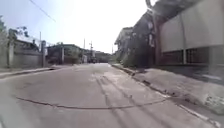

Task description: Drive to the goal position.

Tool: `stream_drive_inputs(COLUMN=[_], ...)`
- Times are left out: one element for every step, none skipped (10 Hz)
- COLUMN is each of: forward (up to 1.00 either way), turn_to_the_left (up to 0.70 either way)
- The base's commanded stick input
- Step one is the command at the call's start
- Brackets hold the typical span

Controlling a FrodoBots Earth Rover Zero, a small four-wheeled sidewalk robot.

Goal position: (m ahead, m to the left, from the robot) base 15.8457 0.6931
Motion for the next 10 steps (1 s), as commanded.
stream_drive_inputs(forward=[0.85, 0.85, 0.85, 0.85, 0.85, 0.85, 0.85, 0.85, 0.85, 0.85], turn_to_the_left=[0.0, 0.0, 0.0, 0.0, 0.0, 0.0, 0.0, 0.0, 0.0, 0.0])
